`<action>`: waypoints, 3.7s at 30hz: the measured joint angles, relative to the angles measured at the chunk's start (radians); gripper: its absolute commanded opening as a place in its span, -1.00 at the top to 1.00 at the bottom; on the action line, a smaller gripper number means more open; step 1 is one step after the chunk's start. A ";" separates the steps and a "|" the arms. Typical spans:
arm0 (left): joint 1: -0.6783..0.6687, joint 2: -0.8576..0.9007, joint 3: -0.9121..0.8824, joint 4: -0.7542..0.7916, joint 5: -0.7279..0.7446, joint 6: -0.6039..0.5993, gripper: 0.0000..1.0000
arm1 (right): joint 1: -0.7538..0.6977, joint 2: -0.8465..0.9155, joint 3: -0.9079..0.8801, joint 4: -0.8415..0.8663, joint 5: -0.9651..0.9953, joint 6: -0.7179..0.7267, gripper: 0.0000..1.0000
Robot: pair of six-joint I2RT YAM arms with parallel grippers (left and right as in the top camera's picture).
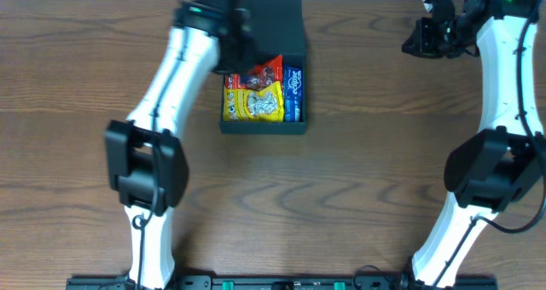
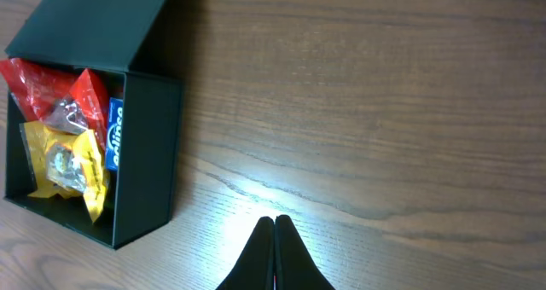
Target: Pack container
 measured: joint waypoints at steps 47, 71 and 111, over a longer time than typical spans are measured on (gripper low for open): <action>0.280 0.011 0.111 0.029 -0.092 -0.011 0.88 | 0.186 -0.005 -0.082 0.217 -0.001 0.063 0.97; 0.283 0.319 0.115 0.348 0.352 -0.131 0.88 | 0.216 0.261 -0.325 0.800 -0.283 0.489 0.97; 0.288 0.319 0.115 0.193 0.305 -0.115 0.88 | 0.290 0.300 -0.325 0.850 -0.587 0.280 0.97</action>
